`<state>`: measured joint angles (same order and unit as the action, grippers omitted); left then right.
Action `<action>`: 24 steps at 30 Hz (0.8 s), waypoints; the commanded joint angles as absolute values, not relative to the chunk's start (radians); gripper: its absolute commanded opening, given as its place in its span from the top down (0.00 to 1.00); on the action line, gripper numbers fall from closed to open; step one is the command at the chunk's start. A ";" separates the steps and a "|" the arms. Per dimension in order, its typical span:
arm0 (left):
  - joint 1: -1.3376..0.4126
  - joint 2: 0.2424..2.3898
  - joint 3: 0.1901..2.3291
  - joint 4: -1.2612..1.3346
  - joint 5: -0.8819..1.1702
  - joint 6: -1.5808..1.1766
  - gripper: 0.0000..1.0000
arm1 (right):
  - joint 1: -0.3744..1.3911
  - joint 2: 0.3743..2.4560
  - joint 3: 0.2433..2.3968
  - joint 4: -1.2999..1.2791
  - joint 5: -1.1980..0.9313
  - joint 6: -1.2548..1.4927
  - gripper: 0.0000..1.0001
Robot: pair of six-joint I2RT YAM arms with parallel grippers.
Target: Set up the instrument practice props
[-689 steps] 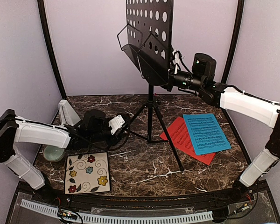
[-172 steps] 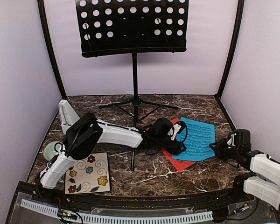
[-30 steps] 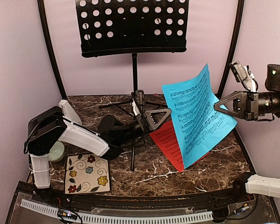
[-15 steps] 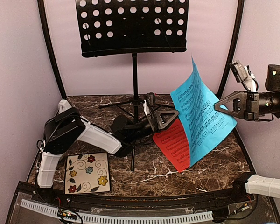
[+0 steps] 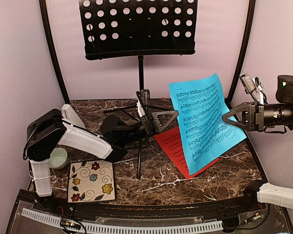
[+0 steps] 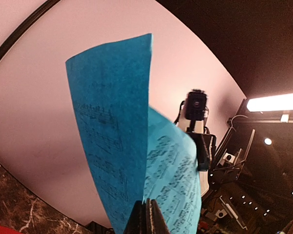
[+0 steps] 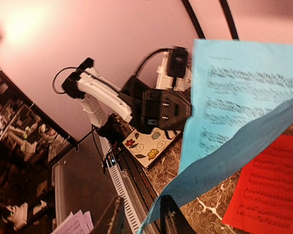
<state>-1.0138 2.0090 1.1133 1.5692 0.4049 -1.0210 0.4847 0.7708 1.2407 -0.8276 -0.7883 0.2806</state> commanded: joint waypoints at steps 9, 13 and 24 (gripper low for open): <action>-0.989 1.579 0.987 1.133 0.536 -0.550 1.00 | 0.491 0.733 1.075 -0.643 -0.498 0.312 0.35; -0.989 1.469 0.991 0.966 0.637 -0.425 1.00 | 0.490 0.715 0.996 -0.510 -0.508 0.313 0.29; -0.987 1.290 1.038 0.636 0.813 -0.290 1.00 | 0.491 0.752 0.887 -0.165 -0.752 0.356 0.21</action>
<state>-0.9913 1.3479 1.0149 0.7540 0.7418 -0.3527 0.4847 0.7296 0.9005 -0.3775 -0.6243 0.3260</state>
